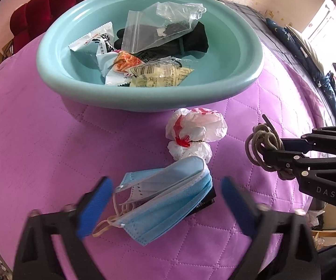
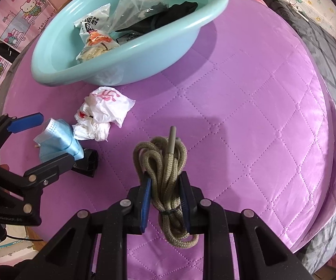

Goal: Organize soft objects
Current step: 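Grasp the coiled cord with the right gripper while the left grasps the blue mask, then lift the cord and mask and carry both over the teal basin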

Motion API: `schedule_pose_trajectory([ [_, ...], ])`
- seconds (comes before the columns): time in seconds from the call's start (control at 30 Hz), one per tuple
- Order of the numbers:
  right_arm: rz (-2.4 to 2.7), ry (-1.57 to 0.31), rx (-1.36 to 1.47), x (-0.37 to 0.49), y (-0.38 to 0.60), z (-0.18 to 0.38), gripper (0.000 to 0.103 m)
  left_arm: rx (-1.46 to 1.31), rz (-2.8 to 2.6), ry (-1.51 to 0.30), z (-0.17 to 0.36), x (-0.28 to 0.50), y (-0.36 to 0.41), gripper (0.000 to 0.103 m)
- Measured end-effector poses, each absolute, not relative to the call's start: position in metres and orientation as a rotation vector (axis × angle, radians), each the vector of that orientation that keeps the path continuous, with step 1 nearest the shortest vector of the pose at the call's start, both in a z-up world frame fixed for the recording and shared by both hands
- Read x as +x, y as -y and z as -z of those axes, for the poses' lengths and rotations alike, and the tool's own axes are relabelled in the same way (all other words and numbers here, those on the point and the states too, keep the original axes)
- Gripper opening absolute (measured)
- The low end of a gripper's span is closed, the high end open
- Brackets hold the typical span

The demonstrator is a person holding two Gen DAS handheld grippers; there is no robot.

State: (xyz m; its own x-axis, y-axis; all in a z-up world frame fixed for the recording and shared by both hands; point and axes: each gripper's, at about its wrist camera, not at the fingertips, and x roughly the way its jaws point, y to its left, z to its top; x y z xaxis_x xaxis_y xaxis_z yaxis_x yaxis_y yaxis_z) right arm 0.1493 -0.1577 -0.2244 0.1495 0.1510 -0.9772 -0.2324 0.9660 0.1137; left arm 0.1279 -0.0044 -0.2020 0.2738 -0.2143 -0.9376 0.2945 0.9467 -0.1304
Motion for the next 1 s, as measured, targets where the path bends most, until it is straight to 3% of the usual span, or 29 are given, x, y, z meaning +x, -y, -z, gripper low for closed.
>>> schedule_pose_trajectory([
  [0.03,-0.276,-1.393,-0.070,0.150,0.158,0.226,0.024,0.079,0.341,-1.248,0.202,0.128,0.005,0.069],
  [0.07,-0.275,-1.391,-0.072,0.150,0.156,0.226,0.024,0.079,0.345,-1.251,0.203,0.128,0.007,0.065],
  [0.13,-0.274,-1.389,-0.072,0.149,0.155,0.224,0.024,0.069,0.364,-1.260,0.202,0.126,0.008,0.037],
  [0.23,-0.269,-1.383,-0.070,0.147,0.153,0.221,0.024,0.064,0.384,-1.268,0.200,0.124,0.011,0.020],
  [0.33,-0.269,-1.374,-0.067,0.143,0.154,0.215,0.024,0.065,0.389,-1.259,0.194,0.119,0.012,0.011],
  [0.5,-0.267,-1.356,-0.063,0.135,0.154,0.207,0.024,0.052,0.387,-1.242,0.182,0.111,0.008,0.007],
  [1.0,-0.281,-1.302,-0.070,0.106,0.161,0.179,0.024,0.025,0.363,-1.192,0.151,0.077,-0.008,0.007],
])
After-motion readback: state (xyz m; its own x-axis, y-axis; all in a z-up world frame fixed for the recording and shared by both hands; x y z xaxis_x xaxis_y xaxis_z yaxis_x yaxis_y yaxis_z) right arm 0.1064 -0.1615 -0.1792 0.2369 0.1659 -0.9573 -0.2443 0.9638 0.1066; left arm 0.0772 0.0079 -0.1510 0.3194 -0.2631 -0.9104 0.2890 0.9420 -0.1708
